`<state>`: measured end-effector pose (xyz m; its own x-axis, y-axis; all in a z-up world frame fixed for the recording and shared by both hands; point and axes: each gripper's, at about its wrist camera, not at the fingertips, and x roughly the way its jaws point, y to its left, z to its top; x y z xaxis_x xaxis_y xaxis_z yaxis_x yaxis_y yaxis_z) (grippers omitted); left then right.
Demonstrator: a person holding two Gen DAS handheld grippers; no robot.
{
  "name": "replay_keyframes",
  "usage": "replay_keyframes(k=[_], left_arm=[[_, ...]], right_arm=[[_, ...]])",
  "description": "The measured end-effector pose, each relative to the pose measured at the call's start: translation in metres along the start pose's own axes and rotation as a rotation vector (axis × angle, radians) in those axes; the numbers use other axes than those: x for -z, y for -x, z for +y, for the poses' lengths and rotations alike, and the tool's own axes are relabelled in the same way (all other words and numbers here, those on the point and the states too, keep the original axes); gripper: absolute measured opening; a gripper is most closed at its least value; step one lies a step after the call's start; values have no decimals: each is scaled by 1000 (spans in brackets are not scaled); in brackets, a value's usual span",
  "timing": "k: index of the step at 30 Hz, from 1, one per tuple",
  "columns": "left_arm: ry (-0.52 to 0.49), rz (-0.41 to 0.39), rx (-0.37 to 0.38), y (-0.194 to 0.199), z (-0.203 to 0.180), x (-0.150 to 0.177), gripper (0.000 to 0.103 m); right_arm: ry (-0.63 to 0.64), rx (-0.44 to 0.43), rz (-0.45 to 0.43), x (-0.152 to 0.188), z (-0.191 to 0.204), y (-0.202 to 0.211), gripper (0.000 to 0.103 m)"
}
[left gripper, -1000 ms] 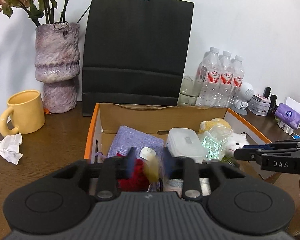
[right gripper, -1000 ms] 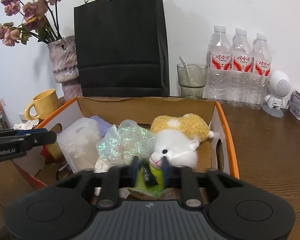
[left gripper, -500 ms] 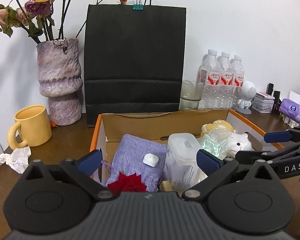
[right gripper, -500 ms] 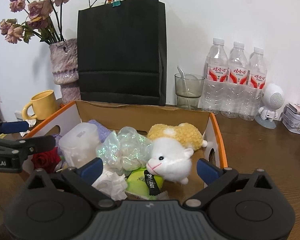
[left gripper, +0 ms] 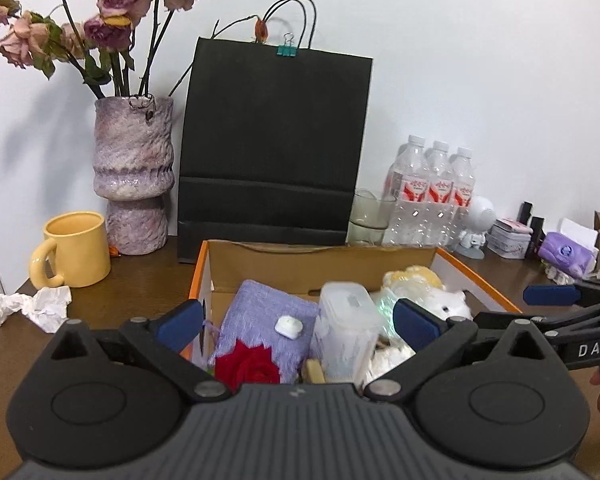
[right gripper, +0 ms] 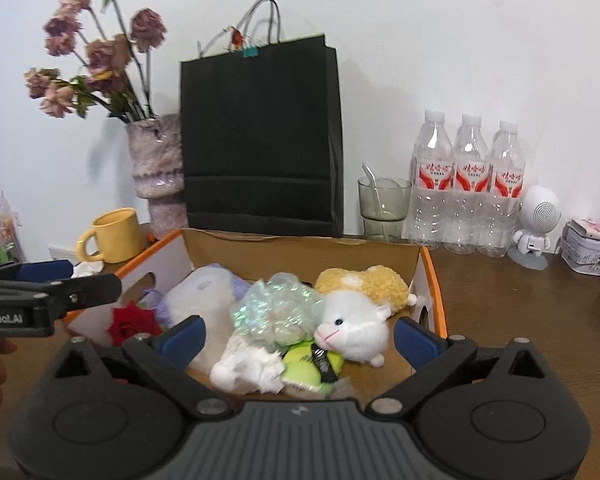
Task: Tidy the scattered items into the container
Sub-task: 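Grasp a small clear candy packet with the right tool while the left grasps a clear wrapper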
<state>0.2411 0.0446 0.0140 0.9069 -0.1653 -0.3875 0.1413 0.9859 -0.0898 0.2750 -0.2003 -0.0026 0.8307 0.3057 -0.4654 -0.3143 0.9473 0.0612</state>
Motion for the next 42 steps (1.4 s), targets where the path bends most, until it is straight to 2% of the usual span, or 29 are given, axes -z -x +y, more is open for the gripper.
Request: replay_keyframes(k=[4,8,13,16,18,20,22,24,25,30,36,42], left_arm=[[-37,21,14,16,-4,14,103],[-50,44,22,29,-3,32,103],[-44,86,-32,28,4,53,103],[-66,122,-40,19,8,59,103],[-69,145,-26,13,10,61,102],[-84,169,-4,7,10,64,96],[-105,190,13,2,7,67,82],[-133,208,36,-4,3,70,74],[-149,213,44,-6,-1,72,69],[-207,225,96,-14,-17,74,57],[-213,255,116,-27,-26,73,46],[-224,261,157,-26,-30,74,28]], right_arm=[[64,-10,-1,15,16,18,101],[105,-21,37,33,32,25,101],[136,-24,98,57,50,21,100],[159,-13,132,66,60,10,97],[168,-14,156,72,64,2,89],[171,-15,176,75,65,-5,85],[172,-16,185,77,65,-9,80],[164,-21,191,77,64,-10,68],[155,-28,197,77,63,-11,66],[110,-82,215,78,56,-12,42],[94,-106,220,76,49,-8,21],[71,-130,219,76,38,-7,17]])
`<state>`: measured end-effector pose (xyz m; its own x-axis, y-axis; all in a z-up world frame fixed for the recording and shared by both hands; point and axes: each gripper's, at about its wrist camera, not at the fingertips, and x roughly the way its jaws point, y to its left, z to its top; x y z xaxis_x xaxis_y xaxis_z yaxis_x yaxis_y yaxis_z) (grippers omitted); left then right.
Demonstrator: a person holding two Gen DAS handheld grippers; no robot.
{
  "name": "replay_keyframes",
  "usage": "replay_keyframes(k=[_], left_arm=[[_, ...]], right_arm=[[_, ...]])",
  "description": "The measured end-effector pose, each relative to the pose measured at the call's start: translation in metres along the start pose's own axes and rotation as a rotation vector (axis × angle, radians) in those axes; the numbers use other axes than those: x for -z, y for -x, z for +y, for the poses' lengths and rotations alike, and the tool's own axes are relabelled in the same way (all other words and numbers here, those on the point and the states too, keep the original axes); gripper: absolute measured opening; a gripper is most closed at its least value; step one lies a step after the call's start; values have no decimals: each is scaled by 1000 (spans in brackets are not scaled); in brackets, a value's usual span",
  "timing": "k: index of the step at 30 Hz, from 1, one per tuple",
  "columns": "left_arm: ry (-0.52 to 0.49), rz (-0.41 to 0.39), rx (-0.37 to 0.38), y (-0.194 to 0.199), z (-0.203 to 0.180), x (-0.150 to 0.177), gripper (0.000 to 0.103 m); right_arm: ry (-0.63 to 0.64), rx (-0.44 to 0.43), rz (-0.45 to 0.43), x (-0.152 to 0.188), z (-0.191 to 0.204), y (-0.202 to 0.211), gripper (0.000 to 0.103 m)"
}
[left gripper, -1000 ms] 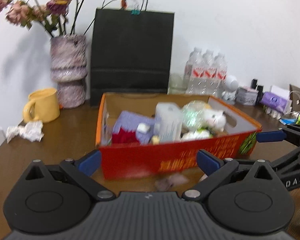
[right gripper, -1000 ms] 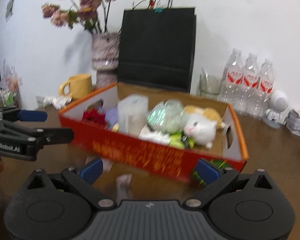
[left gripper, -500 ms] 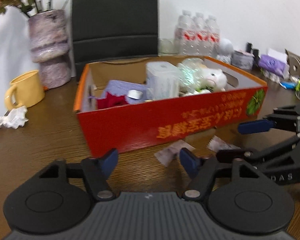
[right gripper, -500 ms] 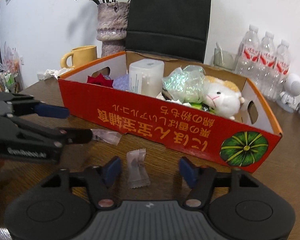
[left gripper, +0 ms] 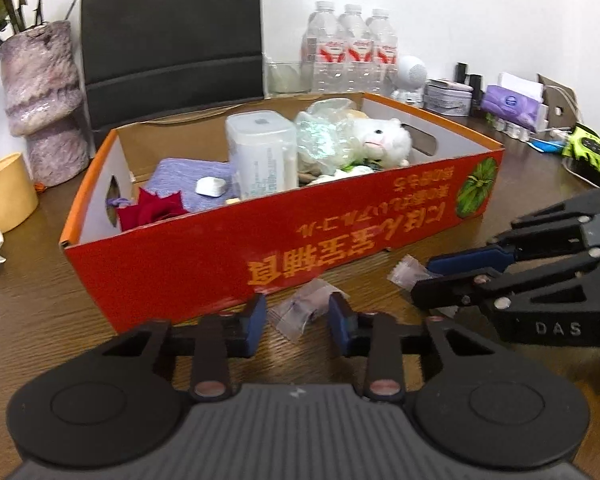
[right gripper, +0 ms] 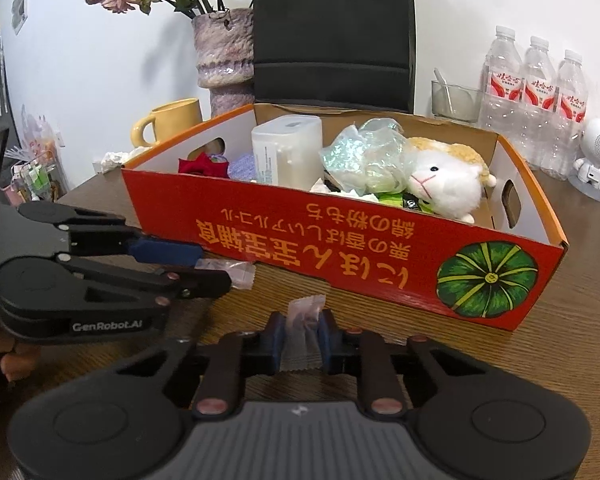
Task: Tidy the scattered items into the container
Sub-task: 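Grasp a small clear candy packet with the right tool while the left grasps a clear wrapper, then drop the candy packet and wrapper into the box, opening both tools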
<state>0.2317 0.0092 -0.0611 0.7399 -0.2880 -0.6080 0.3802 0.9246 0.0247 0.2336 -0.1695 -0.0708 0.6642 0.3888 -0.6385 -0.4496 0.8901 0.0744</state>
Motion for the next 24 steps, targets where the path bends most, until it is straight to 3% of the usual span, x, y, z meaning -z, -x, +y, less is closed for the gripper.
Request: replay_keyframes(k=[3,14,24], left_arm=[[-22,-1,0,2,-5,1,23],[-37,-37,-22,16,-14,6,22],[-59,-151,-36,57,-30,7,22]], right_arm=[[4,1,-4,1,0,1,17],[-27,0,-13,1,-5,9,15],[-63,-9,-65,-1,-11,34,15]])
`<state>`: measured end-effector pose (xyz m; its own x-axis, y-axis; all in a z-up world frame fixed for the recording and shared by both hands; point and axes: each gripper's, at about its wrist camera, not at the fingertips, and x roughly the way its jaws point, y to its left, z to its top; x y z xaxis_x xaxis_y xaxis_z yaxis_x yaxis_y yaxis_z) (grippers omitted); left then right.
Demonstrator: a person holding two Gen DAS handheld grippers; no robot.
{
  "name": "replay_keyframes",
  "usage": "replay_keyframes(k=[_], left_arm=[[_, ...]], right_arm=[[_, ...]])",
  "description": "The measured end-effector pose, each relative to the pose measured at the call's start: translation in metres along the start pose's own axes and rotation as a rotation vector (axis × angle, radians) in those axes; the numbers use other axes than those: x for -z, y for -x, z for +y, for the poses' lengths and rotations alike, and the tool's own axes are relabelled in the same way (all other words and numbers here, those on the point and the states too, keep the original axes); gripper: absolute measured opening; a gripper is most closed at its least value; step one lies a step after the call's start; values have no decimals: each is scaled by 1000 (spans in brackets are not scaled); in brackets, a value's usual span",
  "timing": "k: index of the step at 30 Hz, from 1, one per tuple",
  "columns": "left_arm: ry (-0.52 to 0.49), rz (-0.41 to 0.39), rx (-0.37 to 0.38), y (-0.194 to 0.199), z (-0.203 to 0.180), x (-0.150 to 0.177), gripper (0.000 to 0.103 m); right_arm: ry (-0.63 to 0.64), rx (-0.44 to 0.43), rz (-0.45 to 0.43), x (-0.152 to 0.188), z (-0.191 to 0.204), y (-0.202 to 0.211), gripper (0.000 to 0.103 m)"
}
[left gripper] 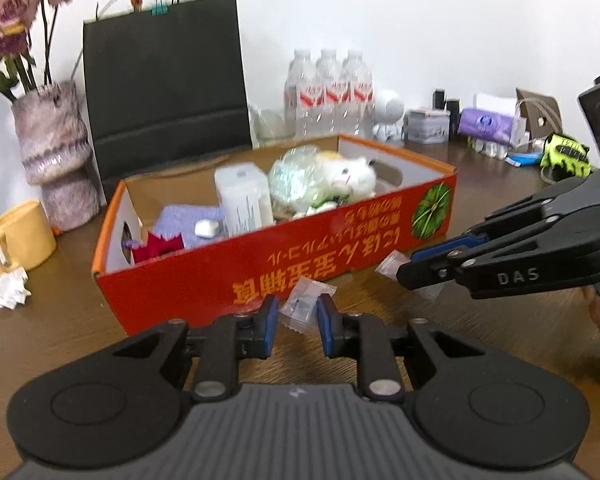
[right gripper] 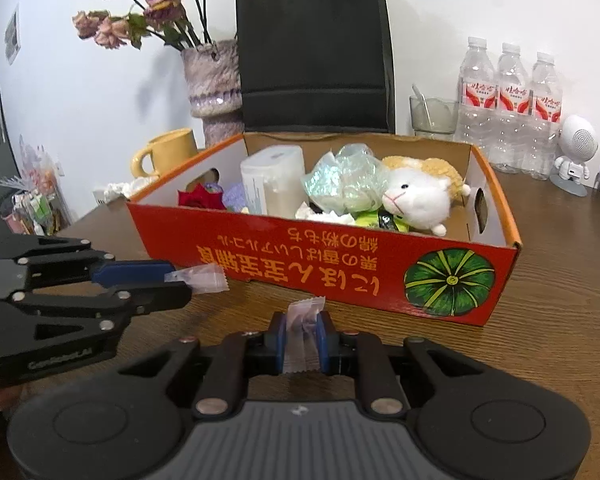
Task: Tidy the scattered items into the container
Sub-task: 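Drop the candy packet and wrapper into the box, opening both tools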
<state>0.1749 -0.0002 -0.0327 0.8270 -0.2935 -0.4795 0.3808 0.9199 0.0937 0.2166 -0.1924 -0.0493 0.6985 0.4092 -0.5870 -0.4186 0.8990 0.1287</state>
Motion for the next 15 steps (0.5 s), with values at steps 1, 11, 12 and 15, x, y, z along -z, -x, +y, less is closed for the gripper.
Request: replay_keyframes(k=[1,11,12,15], left_arm=[[-3,-17,1,5,-1,-2,22],[110,-175,-50,33,23,-45,22],[128,-187,-55,32,28,-52,22],[205,-206,-89,17,43,-69,22]], right_arm=[[0,-3,-9,-1,1,4,15],[-41,31,-175,-39,-6,41,15],[-45,37,-188,-46,-8,41,15],[-55,72,-188,-65,-13,28,15]])
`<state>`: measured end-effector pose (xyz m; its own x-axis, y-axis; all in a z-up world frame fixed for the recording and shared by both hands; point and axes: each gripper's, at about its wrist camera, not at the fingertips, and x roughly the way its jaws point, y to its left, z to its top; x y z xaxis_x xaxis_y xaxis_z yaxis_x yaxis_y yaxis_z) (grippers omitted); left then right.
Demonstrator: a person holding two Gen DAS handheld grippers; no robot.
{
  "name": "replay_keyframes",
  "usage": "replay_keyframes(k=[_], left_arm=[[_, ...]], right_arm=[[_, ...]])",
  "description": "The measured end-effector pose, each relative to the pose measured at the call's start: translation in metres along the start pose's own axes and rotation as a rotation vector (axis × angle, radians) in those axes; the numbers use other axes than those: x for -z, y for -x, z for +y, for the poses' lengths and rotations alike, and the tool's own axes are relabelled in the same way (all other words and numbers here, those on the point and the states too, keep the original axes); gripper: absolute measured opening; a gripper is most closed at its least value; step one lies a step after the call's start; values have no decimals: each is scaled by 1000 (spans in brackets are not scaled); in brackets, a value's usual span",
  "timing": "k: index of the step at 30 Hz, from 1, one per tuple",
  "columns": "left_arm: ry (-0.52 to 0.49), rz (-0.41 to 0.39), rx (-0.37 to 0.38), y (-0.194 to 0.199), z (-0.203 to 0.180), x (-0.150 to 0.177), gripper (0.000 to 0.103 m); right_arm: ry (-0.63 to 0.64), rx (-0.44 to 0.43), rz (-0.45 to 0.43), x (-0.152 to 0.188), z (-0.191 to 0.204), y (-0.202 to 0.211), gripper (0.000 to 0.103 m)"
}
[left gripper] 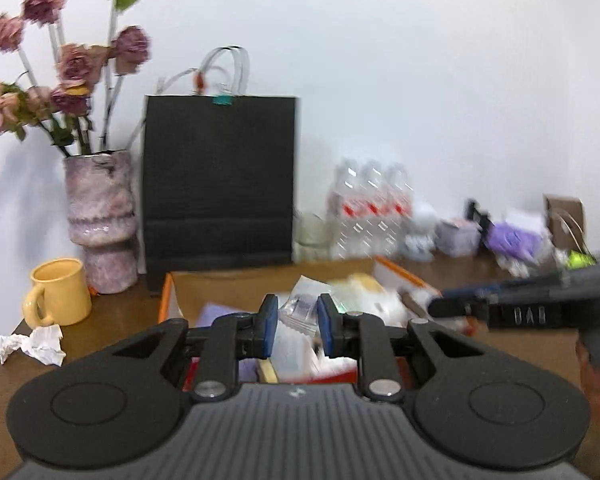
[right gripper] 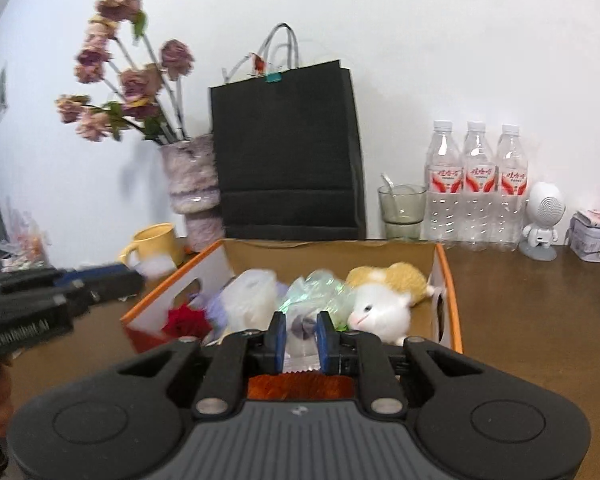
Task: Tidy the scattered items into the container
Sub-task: 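Drop the candy packet and wrapper into the box, opening both tools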
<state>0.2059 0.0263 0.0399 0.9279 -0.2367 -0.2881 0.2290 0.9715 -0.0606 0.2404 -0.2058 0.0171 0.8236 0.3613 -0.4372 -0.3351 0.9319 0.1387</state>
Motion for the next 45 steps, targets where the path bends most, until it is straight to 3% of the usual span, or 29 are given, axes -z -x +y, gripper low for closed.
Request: replay_keyframes(k=[4,11,14,15,16,18,19,22,33,37,45], left_arm=[[84,48,-38,-37,17,-1,22],[97,149,-85,-82,36,12,22],[82,159,-84,-90,40,12,32],[80,158,-87,-91,41,12,48],[80,157,-96,-92,41,11,73],[76,150,-120,-90,39,9,97],[67,144,-129,-88,37,7,103],[40,137,-137,-83,32,2,103],[58,205,-152,-77,26,-6,103],[76,208,-127,-75,27,-6,103],[74,206,-163,-61,17,-8,103]], right_arm=[[-47,37,28,-9,-8,-36,15],[-13,80,116,-9,-13,-90,16],[-17,100,113,-13,-17,-95,18],[-19,104,112,-15,-20,-96,28],[-24,106,112,-17,-22,-96,37],[-30,115,122,-20,-26,-96,84],[-24,117,123,-22,-26,-94,90],[-15,132,134,-27,-26,-87,103],[29,135,175,-29,-9,-75,103],[34,140,162,-30,-5,-71,103],[42,151,145,-31,1,-56,103]])
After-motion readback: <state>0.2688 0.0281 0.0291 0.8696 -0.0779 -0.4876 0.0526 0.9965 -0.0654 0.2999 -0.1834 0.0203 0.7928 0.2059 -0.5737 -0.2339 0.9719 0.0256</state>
